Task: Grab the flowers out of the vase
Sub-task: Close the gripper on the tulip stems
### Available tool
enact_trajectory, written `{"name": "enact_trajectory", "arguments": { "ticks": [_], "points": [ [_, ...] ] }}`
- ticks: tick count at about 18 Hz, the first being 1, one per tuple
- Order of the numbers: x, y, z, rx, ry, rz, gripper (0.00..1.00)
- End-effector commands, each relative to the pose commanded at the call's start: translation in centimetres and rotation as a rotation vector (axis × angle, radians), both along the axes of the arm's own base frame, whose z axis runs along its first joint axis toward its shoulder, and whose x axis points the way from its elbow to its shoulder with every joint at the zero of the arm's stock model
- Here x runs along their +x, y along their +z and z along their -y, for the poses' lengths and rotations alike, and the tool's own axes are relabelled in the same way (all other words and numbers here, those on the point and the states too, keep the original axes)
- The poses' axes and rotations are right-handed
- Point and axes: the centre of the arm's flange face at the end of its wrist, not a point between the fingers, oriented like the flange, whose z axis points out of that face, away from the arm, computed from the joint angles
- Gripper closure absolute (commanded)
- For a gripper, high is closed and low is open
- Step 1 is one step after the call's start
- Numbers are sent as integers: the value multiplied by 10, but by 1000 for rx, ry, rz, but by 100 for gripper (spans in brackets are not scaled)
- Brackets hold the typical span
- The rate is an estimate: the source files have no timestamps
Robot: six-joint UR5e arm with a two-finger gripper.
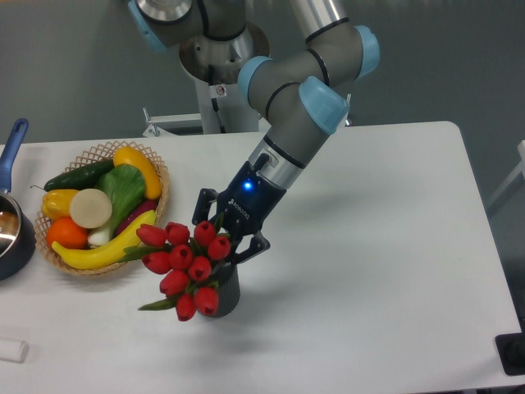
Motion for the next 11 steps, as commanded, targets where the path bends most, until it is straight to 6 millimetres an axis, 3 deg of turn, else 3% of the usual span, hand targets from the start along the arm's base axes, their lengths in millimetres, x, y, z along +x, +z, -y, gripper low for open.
{"name": "enact_trajectory", "arguments": {
  "ticks": [11],
  "points": [
    [1, 61, 4, 59, 66, 37, 56]
  ]
}}
